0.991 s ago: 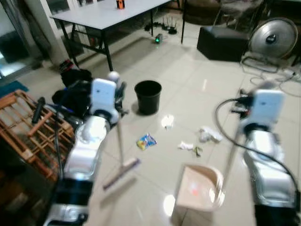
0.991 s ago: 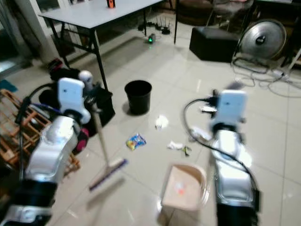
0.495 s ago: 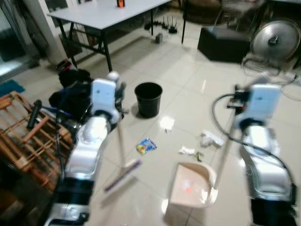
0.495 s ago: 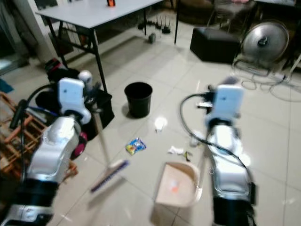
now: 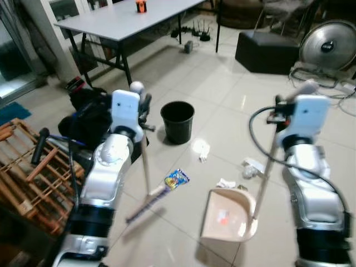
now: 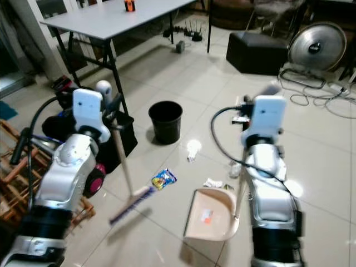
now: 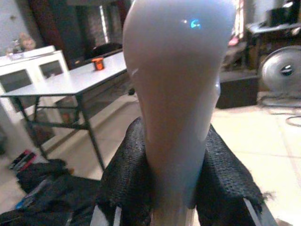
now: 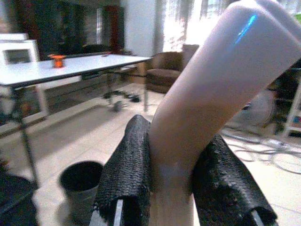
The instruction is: Sweep floor
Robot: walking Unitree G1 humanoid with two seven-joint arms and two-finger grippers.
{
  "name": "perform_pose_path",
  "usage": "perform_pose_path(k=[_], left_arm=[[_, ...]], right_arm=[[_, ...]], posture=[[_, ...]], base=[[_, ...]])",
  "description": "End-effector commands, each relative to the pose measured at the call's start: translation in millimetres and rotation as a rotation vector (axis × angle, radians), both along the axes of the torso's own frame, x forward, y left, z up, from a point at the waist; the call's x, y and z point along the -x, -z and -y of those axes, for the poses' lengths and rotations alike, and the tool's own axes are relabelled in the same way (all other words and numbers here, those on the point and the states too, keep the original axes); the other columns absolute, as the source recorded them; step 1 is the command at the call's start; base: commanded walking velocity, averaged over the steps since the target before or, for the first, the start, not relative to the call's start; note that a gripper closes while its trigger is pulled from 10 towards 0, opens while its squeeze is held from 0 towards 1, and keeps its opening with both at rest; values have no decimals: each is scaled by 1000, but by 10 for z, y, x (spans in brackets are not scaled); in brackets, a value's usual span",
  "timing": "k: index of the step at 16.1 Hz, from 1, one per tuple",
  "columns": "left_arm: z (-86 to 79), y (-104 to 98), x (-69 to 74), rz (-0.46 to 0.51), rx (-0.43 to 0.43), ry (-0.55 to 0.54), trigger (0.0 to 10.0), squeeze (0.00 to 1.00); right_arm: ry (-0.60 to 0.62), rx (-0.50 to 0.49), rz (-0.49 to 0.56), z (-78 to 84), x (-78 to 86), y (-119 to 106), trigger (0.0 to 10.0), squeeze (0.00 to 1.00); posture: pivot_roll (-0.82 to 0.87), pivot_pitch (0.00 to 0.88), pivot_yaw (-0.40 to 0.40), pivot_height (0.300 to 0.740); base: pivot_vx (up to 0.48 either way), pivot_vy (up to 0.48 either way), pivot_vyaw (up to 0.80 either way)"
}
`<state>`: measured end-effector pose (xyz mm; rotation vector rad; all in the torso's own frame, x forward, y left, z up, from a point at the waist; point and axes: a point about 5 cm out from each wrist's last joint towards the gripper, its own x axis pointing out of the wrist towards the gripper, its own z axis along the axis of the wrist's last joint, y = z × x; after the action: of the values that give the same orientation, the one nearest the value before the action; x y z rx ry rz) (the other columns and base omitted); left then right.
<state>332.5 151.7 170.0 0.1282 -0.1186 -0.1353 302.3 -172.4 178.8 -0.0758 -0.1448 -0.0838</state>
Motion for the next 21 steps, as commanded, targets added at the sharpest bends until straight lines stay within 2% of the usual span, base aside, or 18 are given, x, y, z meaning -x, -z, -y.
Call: perform_pose_path(k=[1, 9, 13, 16, 21], left_arm=[[16, -115, -14, 53, -21, 7, 10000, 0], [60, -87, -1, 40, -15, 14, 10000, 0], [32, -106, -17, 44, -16, -8, 10000, 0], [17, -116, -35, 46, -20, -16, 10000, 0], [-56, -121, -14, 50, -30, -47, 10000, 0]], right_arm=[[-19, -11, 67, -13, 4, -135, 10000, 0], [-2, -23, 48, 45, 12, -104, 10000, 0], [-6, 40, 5, 7, -23, -67, 10000, 0], [15, 59, 20, 10, -43, -89, 10000, 0], [26, -18, 64, 54, -11, -116, 10000, 0]], posture=[[-149, 0, 74, 740], [-144, 0, 67, 740], [-127, 4, 49, 740], [-98, 10, 55, 740], [-65, 0, 34, 740]], base=[[382, 0, 0], [381, 0, 0], [382, 0, 0], [380, 0, 0], [379, 0, 0]])
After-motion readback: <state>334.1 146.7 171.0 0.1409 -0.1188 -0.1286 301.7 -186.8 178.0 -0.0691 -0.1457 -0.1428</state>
